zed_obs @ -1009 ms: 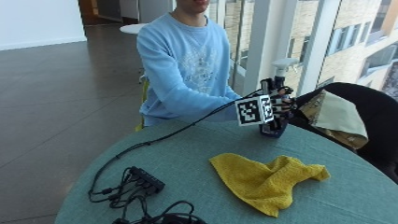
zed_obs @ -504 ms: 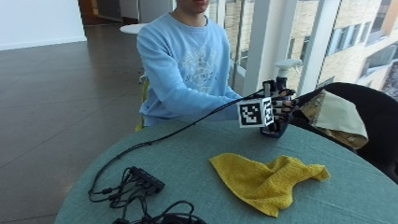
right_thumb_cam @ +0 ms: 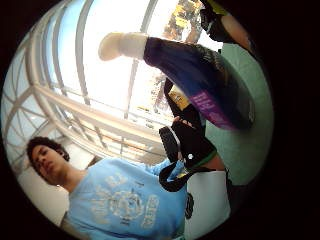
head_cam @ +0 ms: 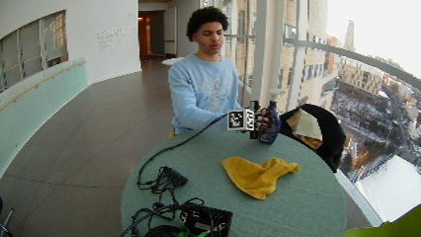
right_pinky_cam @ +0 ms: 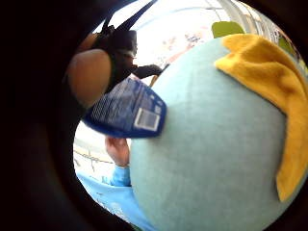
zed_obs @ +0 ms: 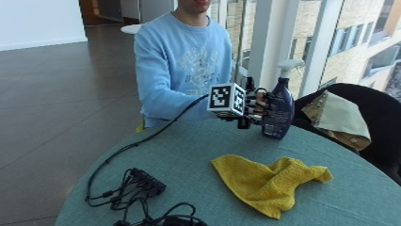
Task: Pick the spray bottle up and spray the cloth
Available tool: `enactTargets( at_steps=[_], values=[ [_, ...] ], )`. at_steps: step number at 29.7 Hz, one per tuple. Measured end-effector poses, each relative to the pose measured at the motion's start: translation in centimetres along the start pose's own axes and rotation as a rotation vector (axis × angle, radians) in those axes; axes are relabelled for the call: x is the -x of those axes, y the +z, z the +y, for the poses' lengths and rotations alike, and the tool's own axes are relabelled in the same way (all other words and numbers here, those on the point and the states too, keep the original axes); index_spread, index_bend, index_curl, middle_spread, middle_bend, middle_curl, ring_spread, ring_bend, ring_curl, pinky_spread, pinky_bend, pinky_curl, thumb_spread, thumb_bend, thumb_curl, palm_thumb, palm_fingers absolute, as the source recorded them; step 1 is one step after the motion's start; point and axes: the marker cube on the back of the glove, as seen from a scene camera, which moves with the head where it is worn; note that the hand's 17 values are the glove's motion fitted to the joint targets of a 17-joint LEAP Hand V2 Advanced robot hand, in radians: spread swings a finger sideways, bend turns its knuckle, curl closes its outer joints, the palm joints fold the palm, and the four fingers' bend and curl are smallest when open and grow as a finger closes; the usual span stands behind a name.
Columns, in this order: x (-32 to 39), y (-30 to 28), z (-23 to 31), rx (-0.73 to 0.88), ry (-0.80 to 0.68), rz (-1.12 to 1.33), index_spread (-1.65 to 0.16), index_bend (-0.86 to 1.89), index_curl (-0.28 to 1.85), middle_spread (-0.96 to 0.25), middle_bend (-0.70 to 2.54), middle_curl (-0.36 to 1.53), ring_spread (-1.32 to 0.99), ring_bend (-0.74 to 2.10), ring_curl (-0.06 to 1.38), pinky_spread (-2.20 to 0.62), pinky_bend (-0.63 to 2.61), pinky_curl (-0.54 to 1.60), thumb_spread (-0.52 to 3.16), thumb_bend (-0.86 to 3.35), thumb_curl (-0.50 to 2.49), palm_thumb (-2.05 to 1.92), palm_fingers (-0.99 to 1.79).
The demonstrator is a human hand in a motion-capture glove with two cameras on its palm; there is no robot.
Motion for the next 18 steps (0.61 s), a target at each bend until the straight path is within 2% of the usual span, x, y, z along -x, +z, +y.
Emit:
enactTargets(
  at_steps=[10,18],
  values=[
    [0.1,-8.6,10.0,-0.049,0.134,0.305,-0.33,0.16,0.32,-0.06,0.17,0.38,0.0,0.26,0.34,0.26,0.25,0.36,1.04,-0.02,0.35,0.66,0.67],
    [-0.5,-12.8,19.1,-0.128,0.202,0.554,-0.33,0.17,0.33,-0.06,0.18,0.38,0.01,0.22,0.33,0.26,0.23,0.35,1.04,-0.03,0.34,0.65,0.66]
  ],
)
